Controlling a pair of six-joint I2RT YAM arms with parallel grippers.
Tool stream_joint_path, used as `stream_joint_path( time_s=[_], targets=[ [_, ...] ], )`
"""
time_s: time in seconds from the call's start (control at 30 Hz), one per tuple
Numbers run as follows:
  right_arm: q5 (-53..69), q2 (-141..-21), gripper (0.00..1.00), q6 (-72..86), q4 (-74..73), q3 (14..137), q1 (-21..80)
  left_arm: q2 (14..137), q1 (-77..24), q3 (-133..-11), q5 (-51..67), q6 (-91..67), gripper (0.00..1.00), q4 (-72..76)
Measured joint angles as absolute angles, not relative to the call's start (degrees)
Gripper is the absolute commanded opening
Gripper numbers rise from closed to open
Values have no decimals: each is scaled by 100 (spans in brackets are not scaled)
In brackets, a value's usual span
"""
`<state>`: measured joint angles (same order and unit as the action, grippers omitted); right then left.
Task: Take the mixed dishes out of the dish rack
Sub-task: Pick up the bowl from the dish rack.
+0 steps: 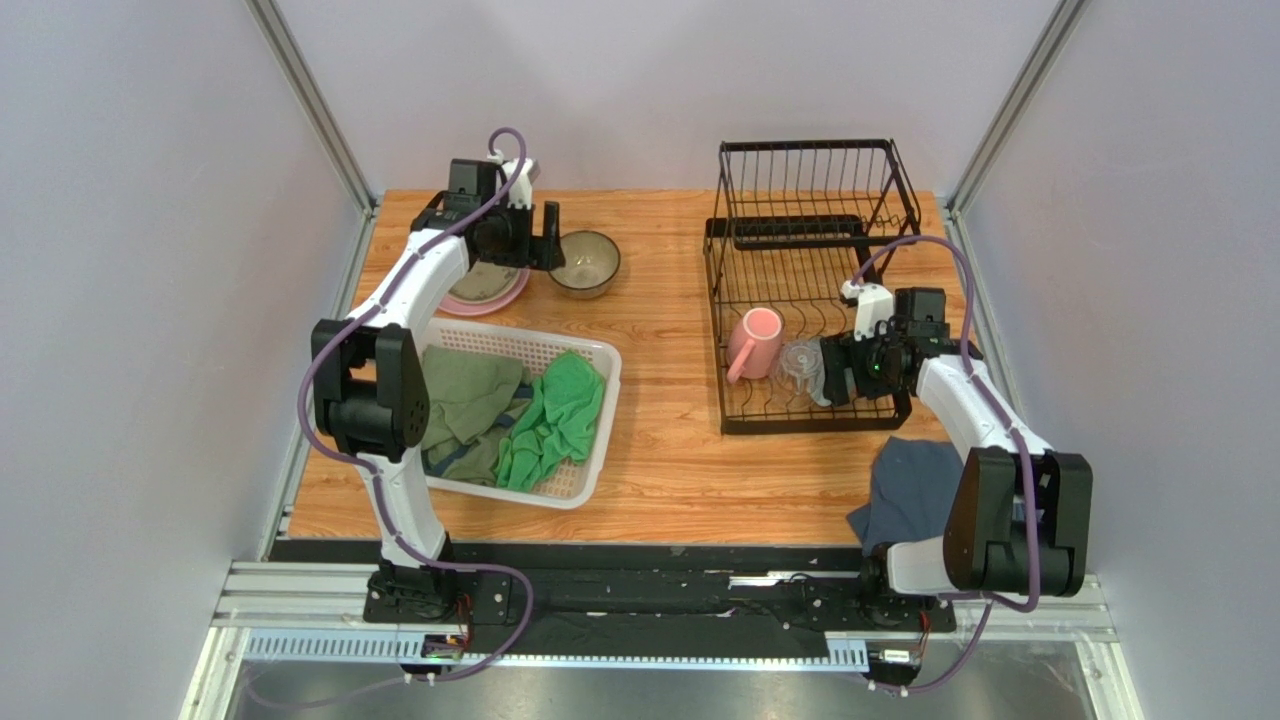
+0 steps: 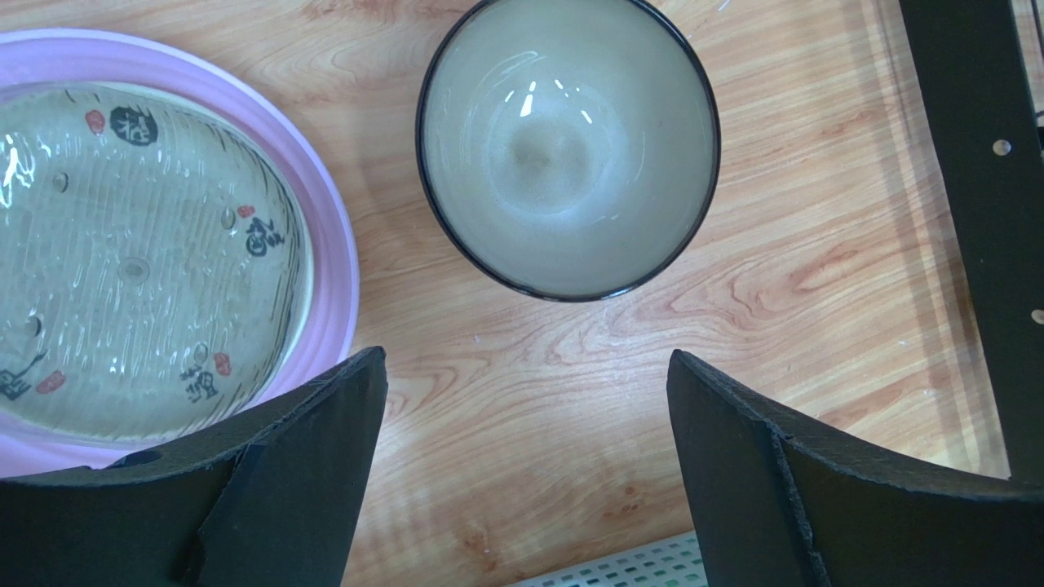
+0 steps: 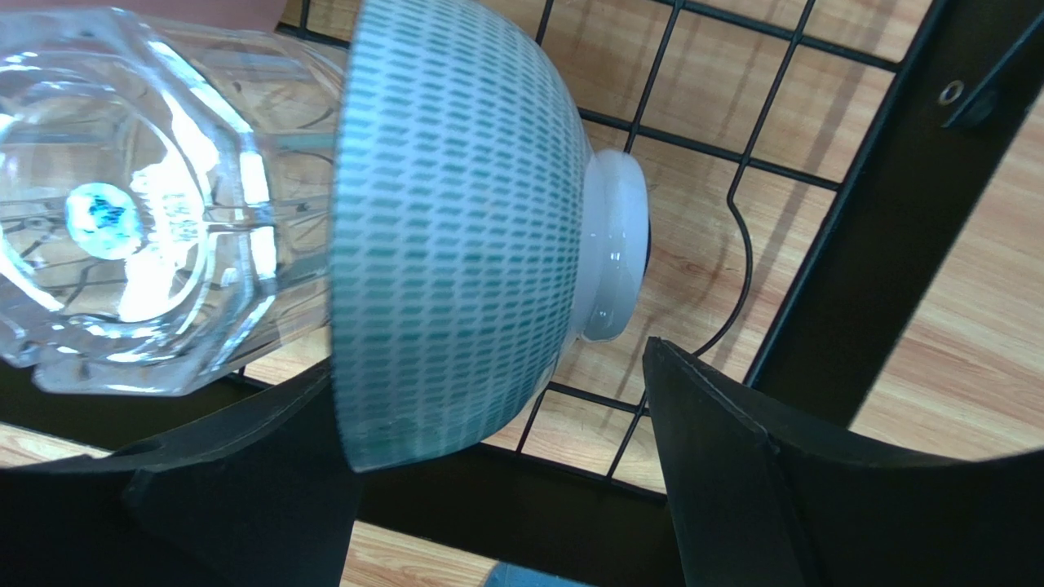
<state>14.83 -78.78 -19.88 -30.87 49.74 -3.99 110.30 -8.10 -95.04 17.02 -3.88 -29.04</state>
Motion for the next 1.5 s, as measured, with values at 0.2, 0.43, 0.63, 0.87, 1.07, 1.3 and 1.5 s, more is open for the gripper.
stream_joint_path(
  time_s=[0.2,0.43,0.63,0.87,1.07,1.3,1.5],
  targets=[
    [1820,-8068,80,-2012,-3013,4939,-593,10930,-810,-9323,1697,-386,92,-2864],
    [2123,-8040,82,-2314,-2598,4644,-751,10925,-810,-9282,1699,-386,91,-2847],
    [2279,-7931,83,-2683,-2451,4574,-825,10925,-810,-9268,1699,-388,91,-2845],
    [2421,-7800,84,-3089,-2316,4525,-895,10925,-810,-9258,1699,-388,91,-2849],
    [2652,-7795,84,-3413,-2279,4525,-926,10916,-810,-9251,1693,-368,91,-2851],
    [2956,-7795,84,-3605,-2259,4528,-956,10901,-810,-9251,1653,-349,91,-2853],
    [3057,-7815,84,-3629,-2244,4567,-956,10895,-810,-9251,1640,-349,91,-2853]
  ],
)
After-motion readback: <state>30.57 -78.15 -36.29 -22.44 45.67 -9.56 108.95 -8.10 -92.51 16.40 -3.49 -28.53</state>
